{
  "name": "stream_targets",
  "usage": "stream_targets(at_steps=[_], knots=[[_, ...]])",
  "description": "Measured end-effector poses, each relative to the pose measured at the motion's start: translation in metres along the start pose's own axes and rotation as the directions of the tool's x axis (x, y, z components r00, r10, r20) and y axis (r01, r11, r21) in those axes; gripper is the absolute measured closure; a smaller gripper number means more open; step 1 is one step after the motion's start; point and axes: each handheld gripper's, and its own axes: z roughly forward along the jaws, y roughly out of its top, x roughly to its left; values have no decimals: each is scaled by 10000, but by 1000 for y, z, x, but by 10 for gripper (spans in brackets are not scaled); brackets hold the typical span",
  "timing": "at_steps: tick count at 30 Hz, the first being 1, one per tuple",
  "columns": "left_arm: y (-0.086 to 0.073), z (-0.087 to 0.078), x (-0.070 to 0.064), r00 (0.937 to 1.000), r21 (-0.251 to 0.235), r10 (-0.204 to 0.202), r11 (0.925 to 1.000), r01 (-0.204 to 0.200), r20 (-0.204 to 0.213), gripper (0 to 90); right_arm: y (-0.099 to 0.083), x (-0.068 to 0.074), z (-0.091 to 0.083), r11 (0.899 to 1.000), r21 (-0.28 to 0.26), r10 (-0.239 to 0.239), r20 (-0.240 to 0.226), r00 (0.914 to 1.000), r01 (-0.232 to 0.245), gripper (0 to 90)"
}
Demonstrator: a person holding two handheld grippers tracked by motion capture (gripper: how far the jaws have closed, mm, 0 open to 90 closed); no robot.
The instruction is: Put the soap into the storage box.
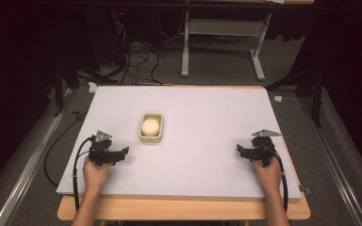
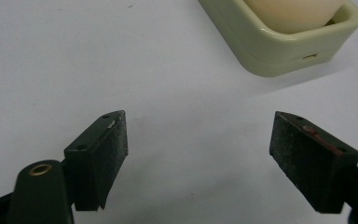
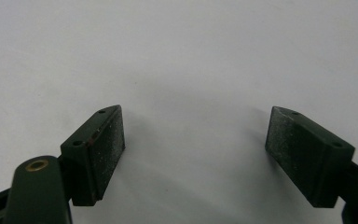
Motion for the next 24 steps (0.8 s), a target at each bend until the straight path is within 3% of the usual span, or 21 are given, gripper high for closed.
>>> stream_targets(at_steps=[19, 24], knots=[[-4, 11, 1, 9998, 164, -24, 9999, 28, -193, 200, 0, 0, 0, 10000, -3, -4, 3, 10000, 4, 201], [-5, 13, -1, 9993, 278, 206, 9994, -197, -321, 200, 0, 0, 0, 10000, -2, -5, 5, 10000, 5, 201]])
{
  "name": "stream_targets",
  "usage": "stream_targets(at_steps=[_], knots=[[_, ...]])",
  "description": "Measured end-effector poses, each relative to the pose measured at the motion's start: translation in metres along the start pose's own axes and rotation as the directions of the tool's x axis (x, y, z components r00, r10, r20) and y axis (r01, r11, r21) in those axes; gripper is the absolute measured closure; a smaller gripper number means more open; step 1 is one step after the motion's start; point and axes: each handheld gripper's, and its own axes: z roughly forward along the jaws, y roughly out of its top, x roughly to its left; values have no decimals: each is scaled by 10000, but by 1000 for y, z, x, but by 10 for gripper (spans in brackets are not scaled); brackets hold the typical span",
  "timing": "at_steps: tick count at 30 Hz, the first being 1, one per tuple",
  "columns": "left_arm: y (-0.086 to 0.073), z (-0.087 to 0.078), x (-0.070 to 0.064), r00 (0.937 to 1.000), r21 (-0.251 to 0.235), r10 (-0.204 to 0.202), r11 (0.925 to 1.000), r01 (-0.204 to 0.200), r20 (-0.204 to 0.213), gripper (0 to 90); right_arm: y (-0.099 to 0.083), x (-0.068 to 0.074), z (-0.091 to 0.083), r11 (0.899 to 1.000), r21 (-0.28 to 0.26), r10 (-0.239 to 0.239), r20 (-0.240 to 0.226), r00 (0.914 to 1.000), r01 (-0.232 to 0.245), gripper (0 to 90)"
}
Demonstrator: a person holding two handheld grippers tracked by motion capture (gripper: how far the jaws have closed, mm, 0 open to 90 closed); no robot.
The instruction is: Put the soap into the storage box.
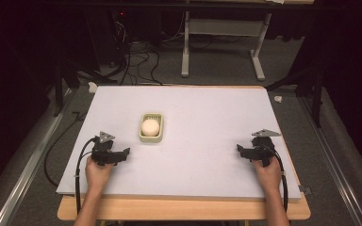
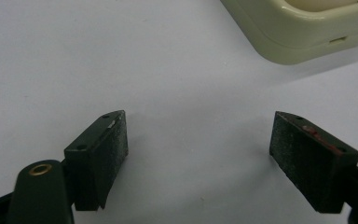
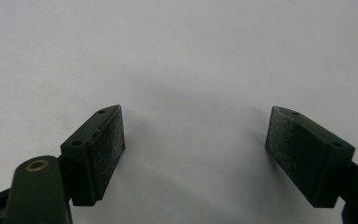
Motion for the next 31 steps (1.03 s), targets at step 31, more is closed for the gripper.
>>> stream_targets(at_steps=[31], knots=[[-2, 1, -1, 10000, -141, 15, 9999, -16, -76, 193, 0, 0, 0, 10000, 11, 31, -10, 10000, -31, 201]])
